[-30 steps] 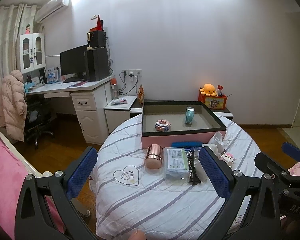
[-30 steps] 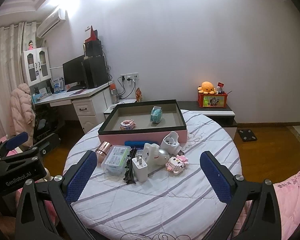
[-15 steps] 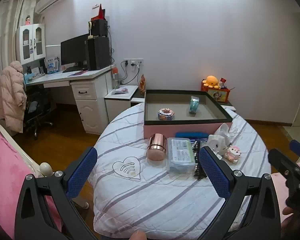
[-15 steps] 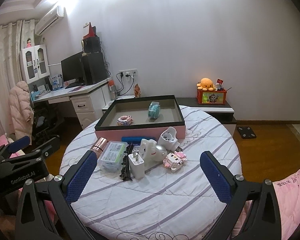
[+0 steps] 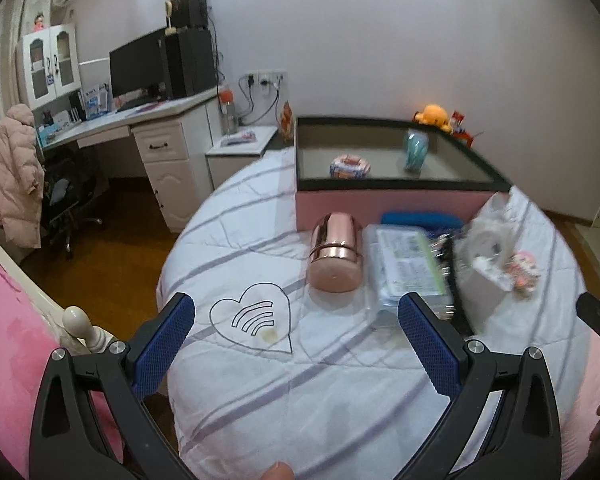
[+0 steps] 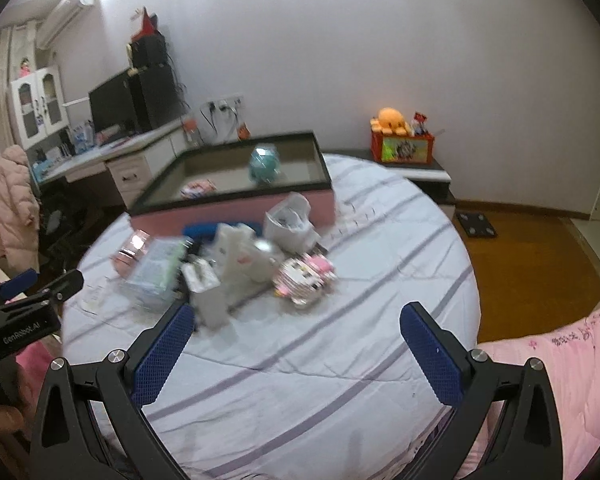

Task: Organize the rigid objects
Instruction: 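Grasp the rose-gold cup with the left tool while the right tool grasps the Hello Kitty figure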

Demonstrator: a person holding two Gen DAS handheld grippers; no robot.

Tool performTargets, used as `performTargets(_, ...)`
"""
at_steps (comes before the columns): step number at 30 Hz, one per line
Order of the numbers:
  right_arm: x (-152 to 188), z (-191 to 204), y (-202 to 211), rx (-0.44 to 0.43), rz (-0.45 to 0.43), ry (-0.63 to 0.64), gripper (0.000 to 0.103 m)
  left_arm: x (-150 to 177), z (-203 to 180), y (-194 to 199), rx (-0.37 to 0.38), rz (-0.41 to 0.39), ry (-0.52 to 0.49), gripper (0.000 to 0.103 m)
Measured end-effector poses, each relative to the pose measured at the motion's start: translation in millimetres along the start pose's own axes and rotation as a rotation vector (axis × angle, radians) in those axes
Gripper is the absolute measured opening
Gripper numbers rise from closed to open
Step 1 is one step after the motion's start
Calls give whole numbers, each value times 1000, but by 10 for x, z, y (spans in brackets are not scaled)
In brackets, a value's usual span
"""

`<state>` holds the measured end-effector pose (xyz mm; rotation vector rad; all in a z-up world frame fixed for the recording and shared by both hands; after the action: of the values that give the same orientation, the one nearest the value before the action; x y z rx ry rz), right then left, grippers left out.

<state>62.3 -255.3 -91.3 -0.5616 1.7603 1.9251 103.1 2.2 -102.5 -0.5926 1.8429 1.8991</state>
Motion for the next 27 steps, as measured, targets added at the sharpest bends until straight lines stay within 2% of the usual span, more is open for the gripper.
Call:
performTargets(5,-15,-129,-305,34,62,-8,103,-104,52,-387,-1,55,5,103)
performTargets(10,-37,-199,-576,54,116,-3,103,-221,56,-613,31,84,2,103)
performTargets(13,-82,-196,-724,56,141,5,103,-318,16,-684,47,86,-14,103)
performTargets(18,-156,-195,-837,63,155,21,103,-462,-44,-762,32,84,-31,103)
performTargets(25,-353,-176,-926,68,168,71,103,-561,-46,-866,67,115,0,103)
performTargets(27,-383,-155,-1008,64,195,93,96,-559,-24,-879,87,125,12,103)
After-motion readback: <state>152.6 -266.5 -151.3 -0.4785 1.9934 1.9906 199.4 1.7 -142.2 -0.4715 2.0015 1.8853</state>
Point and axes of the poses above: each gripper's, at about its wrist camera, not at the fingertips, and y roughly against the way its jaws point, z to its left, x to its underside, the point moved 5 cm from there along -y, roughly the way its jaws point, and after that the axes turned 15 degrees about z, right-handed, at the moved point
